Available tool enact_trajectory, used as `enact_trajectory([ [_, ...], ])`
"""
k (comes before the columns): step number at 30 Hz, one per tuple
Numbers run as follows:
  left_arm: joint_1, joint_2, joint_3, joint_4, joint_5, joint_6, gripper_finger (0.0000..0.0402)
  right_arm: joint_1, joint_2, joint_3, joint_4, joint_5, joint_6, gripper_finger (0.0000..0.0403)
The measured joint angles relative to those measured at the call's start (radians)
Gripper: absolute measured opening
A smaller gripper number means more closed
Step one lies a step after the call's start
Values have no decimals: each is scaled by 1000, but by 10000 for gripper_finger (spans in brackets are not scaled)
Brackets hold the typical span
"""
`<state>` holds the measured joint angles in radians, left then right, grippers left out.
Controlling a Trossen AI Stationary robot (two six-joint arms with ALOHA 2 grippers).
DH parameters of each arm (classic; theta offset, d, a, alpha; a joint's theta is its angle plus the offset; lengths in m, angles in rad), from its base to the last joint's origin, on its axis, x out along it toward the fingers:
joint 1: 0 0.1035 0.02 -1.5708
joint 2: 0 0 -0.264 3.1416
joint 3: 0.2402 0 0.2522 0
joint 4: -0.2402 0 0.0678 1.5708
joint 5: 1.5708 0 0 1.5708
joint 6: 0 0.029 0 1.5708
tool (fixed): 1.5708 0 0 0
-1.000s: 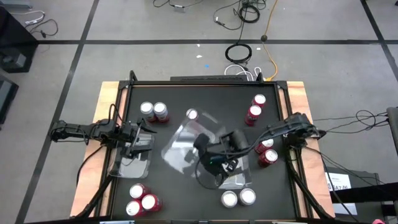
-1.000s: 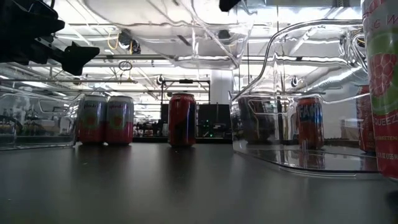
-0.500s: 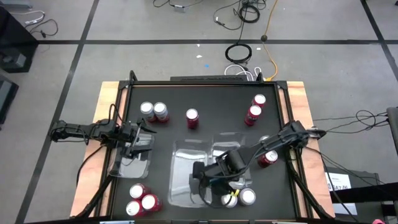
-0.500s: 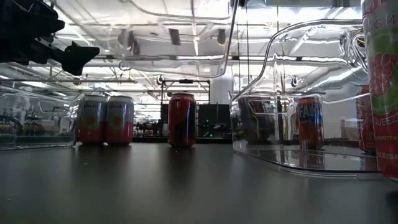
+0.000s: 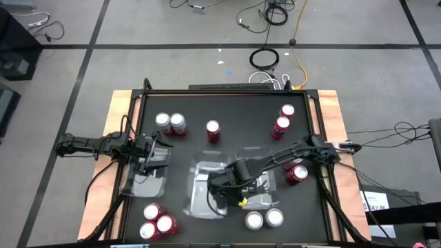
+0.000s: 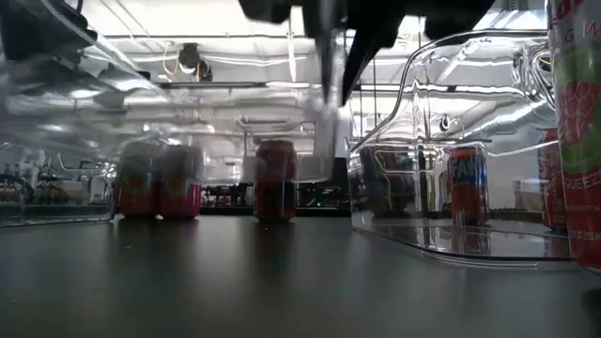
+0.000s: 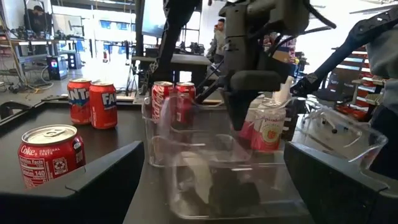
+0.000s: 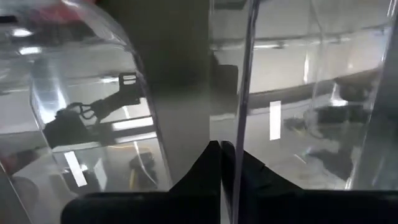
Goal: Sort soda cans
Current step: Put the top transparent bin to the center of the table, then adjust the left transparent bin
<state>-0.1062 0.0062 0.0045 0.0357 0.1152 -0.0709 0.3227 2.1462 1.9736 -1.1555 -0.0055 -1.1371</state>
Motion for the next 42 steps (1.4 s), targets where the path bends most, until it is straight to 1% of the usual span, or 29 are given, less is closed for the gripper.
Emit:
enact_trajectory([
  [7,0,0,0,0,0,0,395,-42,31,0,-27,3,-21,0],
  [11,0,0,0,0,0,0,395,-49,54,0,-63,13,-46,0],
  [16,0,0,0,0,0,0,395,-49,63,-17,-87,14,-38,0],
  [19,0,0,0,0,0,0,395,-52,62,-40,-93,53,-5,3],
  [23,0,0,0,0,0,0,395,-61,61,-108,-86,71,42,19],
  [26,0,0,0,0,0,0,395,-60,61,-144,-89,115,96,35],
  [29,0,0,0,0,0,0,395,-59,61,-149,-92,108,139,52],
  [35,0,0,0,0,0,0,395,-41,22,-147,-88,108,123,81],
  [42,0,0,0,0,0,0,395,-15,-22,-146,-89,111,125,98],
])
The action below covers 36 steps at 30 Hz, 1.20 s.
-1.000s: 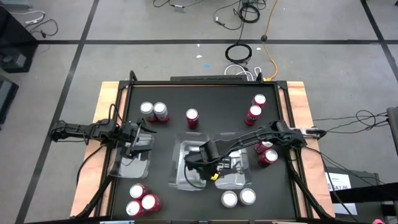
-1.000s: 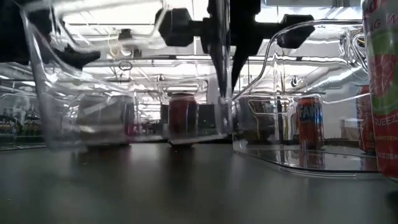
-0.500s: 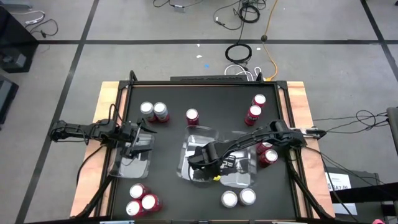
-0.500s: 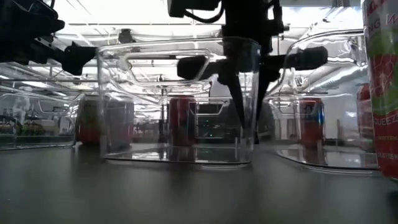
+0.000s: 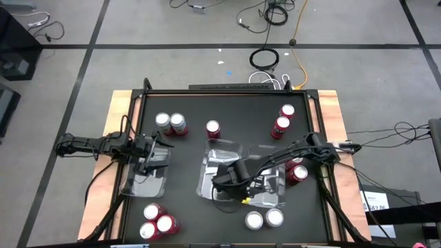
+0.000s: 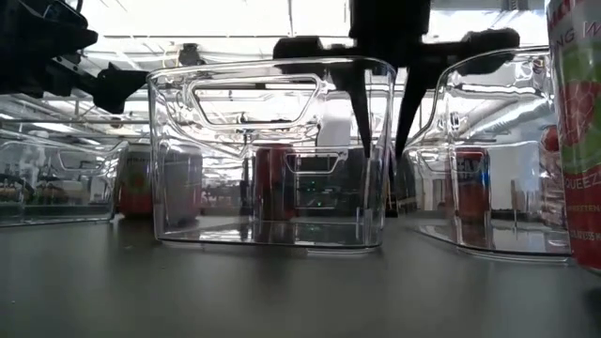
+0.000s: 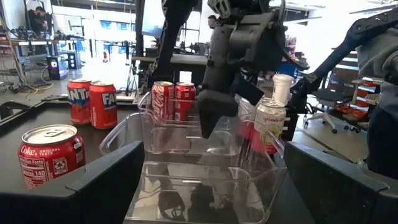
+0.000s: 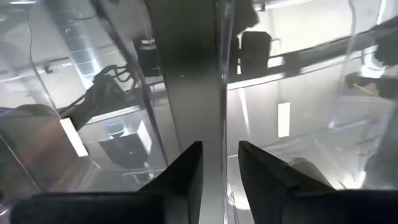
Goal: Sort soda cans
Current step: Adjust the left transparent bin
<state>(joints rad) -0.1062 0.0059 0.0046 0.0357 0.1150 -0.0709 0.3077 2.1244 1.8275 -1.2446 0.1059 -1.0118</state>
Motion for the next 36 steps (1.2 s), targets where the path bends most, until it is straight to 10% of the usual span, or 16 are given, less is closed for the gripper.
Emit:
enact_trajectory([
  [8,0,0,0,0,0,0,395,16,-125,0,9,16,129,103],
  [19,0,0,0,0,0,0,395,-56,-379,-22,12,-129,1073,103],
  [36,0,0,0,0,0,0,395,115,-876,-775,667,340,2222,103],
])
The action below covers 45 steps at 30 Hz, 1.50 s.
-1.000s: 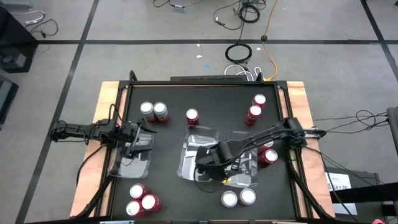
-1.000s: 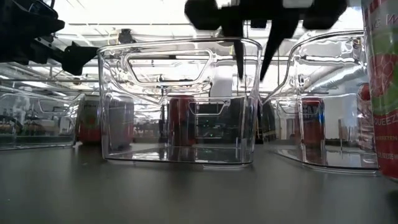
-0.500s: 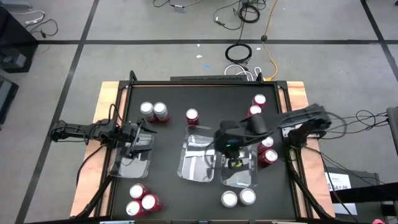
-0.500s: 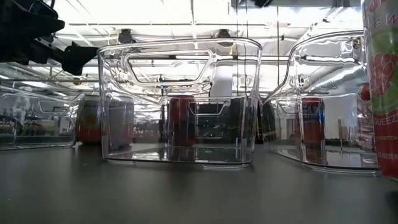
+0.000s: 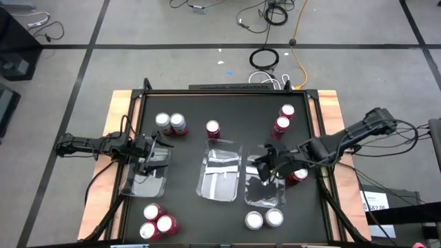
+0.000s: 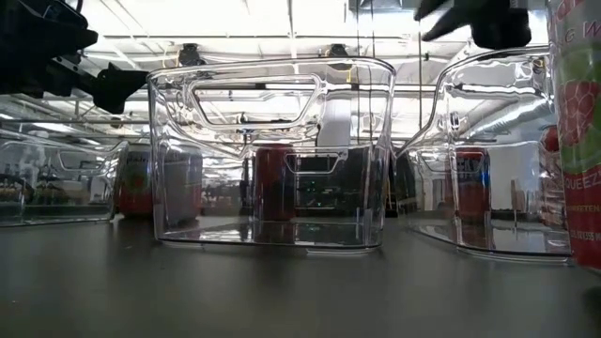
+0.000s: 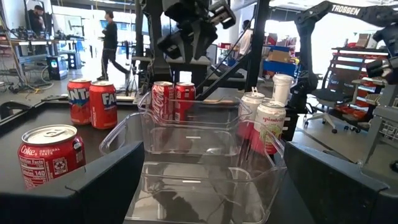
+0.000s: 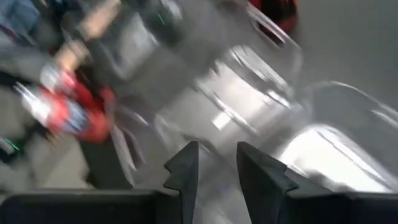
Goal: Sort soda cans
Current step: Adjust the left transparent bin
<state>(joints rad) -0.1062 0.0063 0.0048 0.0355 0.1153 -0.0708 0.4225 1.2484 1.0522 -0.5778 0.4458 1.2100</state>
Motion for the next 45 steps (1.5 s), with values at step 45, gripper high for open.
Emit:
enact_trajectory([
  [45,1,447,540,-502,-590,-721,395,65,6,-33,-10,219,7,102],
])
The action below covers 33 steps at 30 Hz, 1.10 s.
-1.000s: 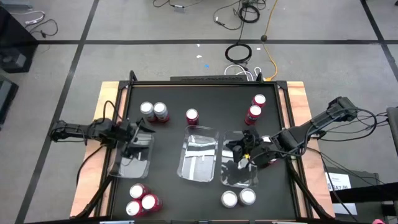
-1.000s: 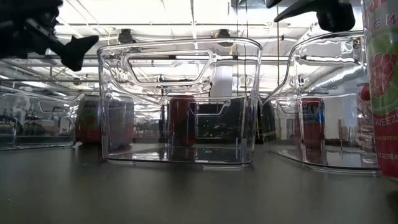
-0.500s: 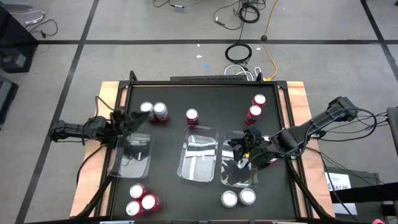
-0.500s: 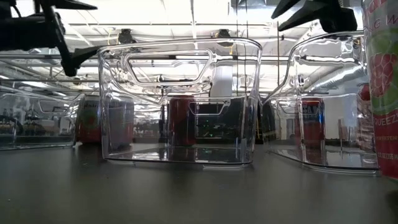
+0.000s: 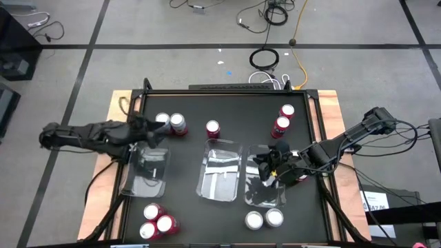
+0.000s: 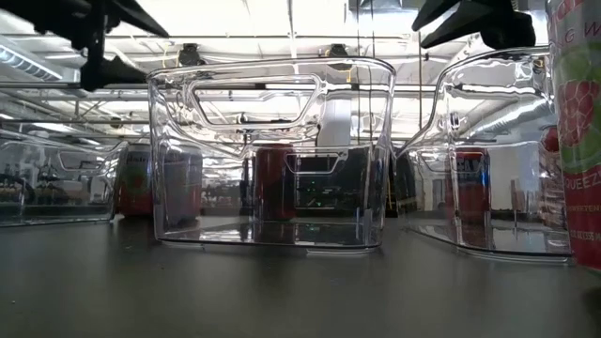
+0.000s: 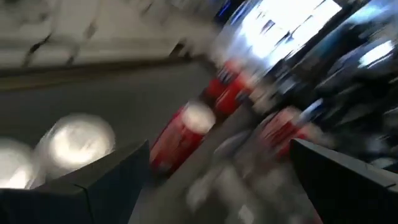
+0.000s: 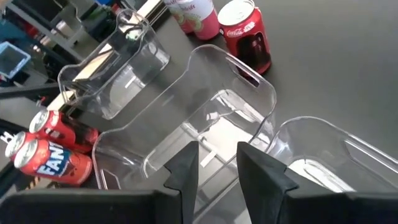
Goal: Sort soda cans
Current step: Adjust the left transparent bin
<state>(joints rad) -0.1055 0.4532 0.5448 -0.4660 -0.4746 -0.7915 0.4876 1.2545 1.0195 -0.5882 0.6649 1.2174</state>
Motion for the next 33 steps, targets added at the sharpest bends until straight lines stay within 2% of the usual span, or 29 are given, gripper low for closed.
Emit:
enact_trajectory([
  [4,-11,235,183,-264,113,-183,395,5,0,0,-6,-63,-29,102],
  [7,-76,384,296,-349,174,-262,395,18,0,0,-26,-92,-33,102],
  [10,-163,503,394,-399,172,-358,395,41,0,0,-45,-96,-32,102],
  [15,-310,629,508,-650,81,-643,395,84,0,0,-53,-96,-29,102],
  [18,-398,656,515,-773,62,-834,395,108,0,0,-55,-96,-30,102],
  [22,-478,676,515,-830,62,-1000,395,136,0,0,-60,-96,-32,102],
  [33,-486,760,426,-730,135,-1040,395,156,0,0,-61,-86,-33,102],
])
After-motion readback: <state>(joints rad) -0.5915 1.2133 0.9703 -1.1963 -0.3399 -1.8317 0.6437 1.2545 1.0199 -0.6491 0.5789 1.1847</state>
